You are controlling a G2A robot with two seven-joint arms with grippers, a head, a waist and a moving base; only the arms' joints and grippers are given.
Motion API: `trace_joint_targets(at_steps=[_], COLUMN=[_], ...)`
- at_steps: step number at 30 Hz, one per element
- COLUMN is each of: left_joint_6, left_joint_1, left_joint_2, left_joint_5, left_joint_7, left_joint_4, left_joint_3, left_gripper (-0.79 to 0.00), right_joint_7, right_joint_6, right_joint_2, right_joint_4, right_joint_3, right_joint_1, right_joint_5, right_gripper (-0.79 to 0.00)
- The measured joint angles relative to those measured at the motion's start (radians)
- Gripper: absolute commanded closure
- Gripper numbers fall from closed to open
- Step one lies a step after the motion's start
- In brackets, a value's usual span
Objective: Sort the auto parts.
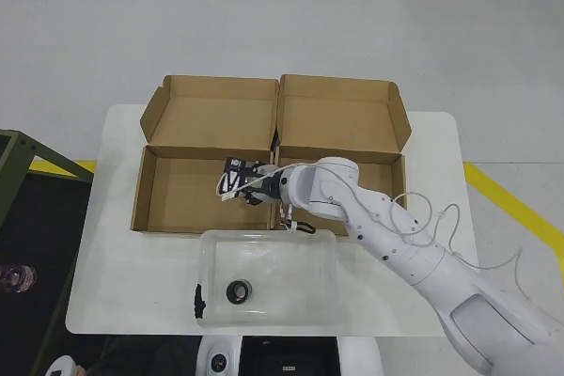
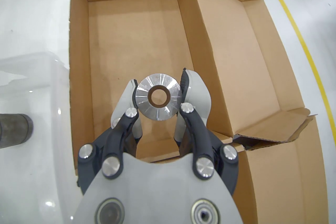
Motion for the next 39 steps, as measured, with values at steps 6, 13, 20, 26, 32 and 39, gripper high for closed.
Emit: trace_joint_targets(at_steps=[6, 13, 20, 26, 32, 39], left_joint_6=[0.000, 0.000, 0.000, 0.000, 0.000, 0.000], left_joint_1=[0.000, 0.000, 0.000, 0.000, 0.000, 0.000], left_joint_2=[0.000, 0.000, 0.000, 0.000, 0.000, 0.000], left_joint_5=[0.000, 0.000, 0.000, 0.000, 0.000, 0.000], left_joint_7=[0.000, 0.000, 0.000, 0.000, 0.000, 0.000], left_joint_4=[0.000, 0.000, 0.000, 0.000, 0.000, 0.000], left_joint_3=[0.000, 0.000, 0.000, 0.000, 0.000, 0.000], left_gripper=[-0.785, -0.785, -0.785, -0.785, -0.785, -0.785], right_joint_7=[0.048, 0.069, 0.078, 0.078, 0.082, 0.059], right_joint_6=[0.015, 0.013, 0.020, 0.022, 0.027, 0.024], right_joint_2=[-0.034, -0.071, -0.106, -0.130, -0.149, -0.158], right_joint_4=[0.058, 0.133, 0.202, 0.247, 0.273, 0.285], right_joint_3=[-0.037, -0.070, -0.100, -0.117, -0.123, -0.103], right_joint_1=[0.039, 0.066, 0.082, 0.091, 0.097, 0.095], right_joint_5=[-0.006, -0.010, -0.027, -0.057, -0.083, -0.096], right_gripper=[0.000, -0.006, -0.068, -0.231, -0.354, -0.382])
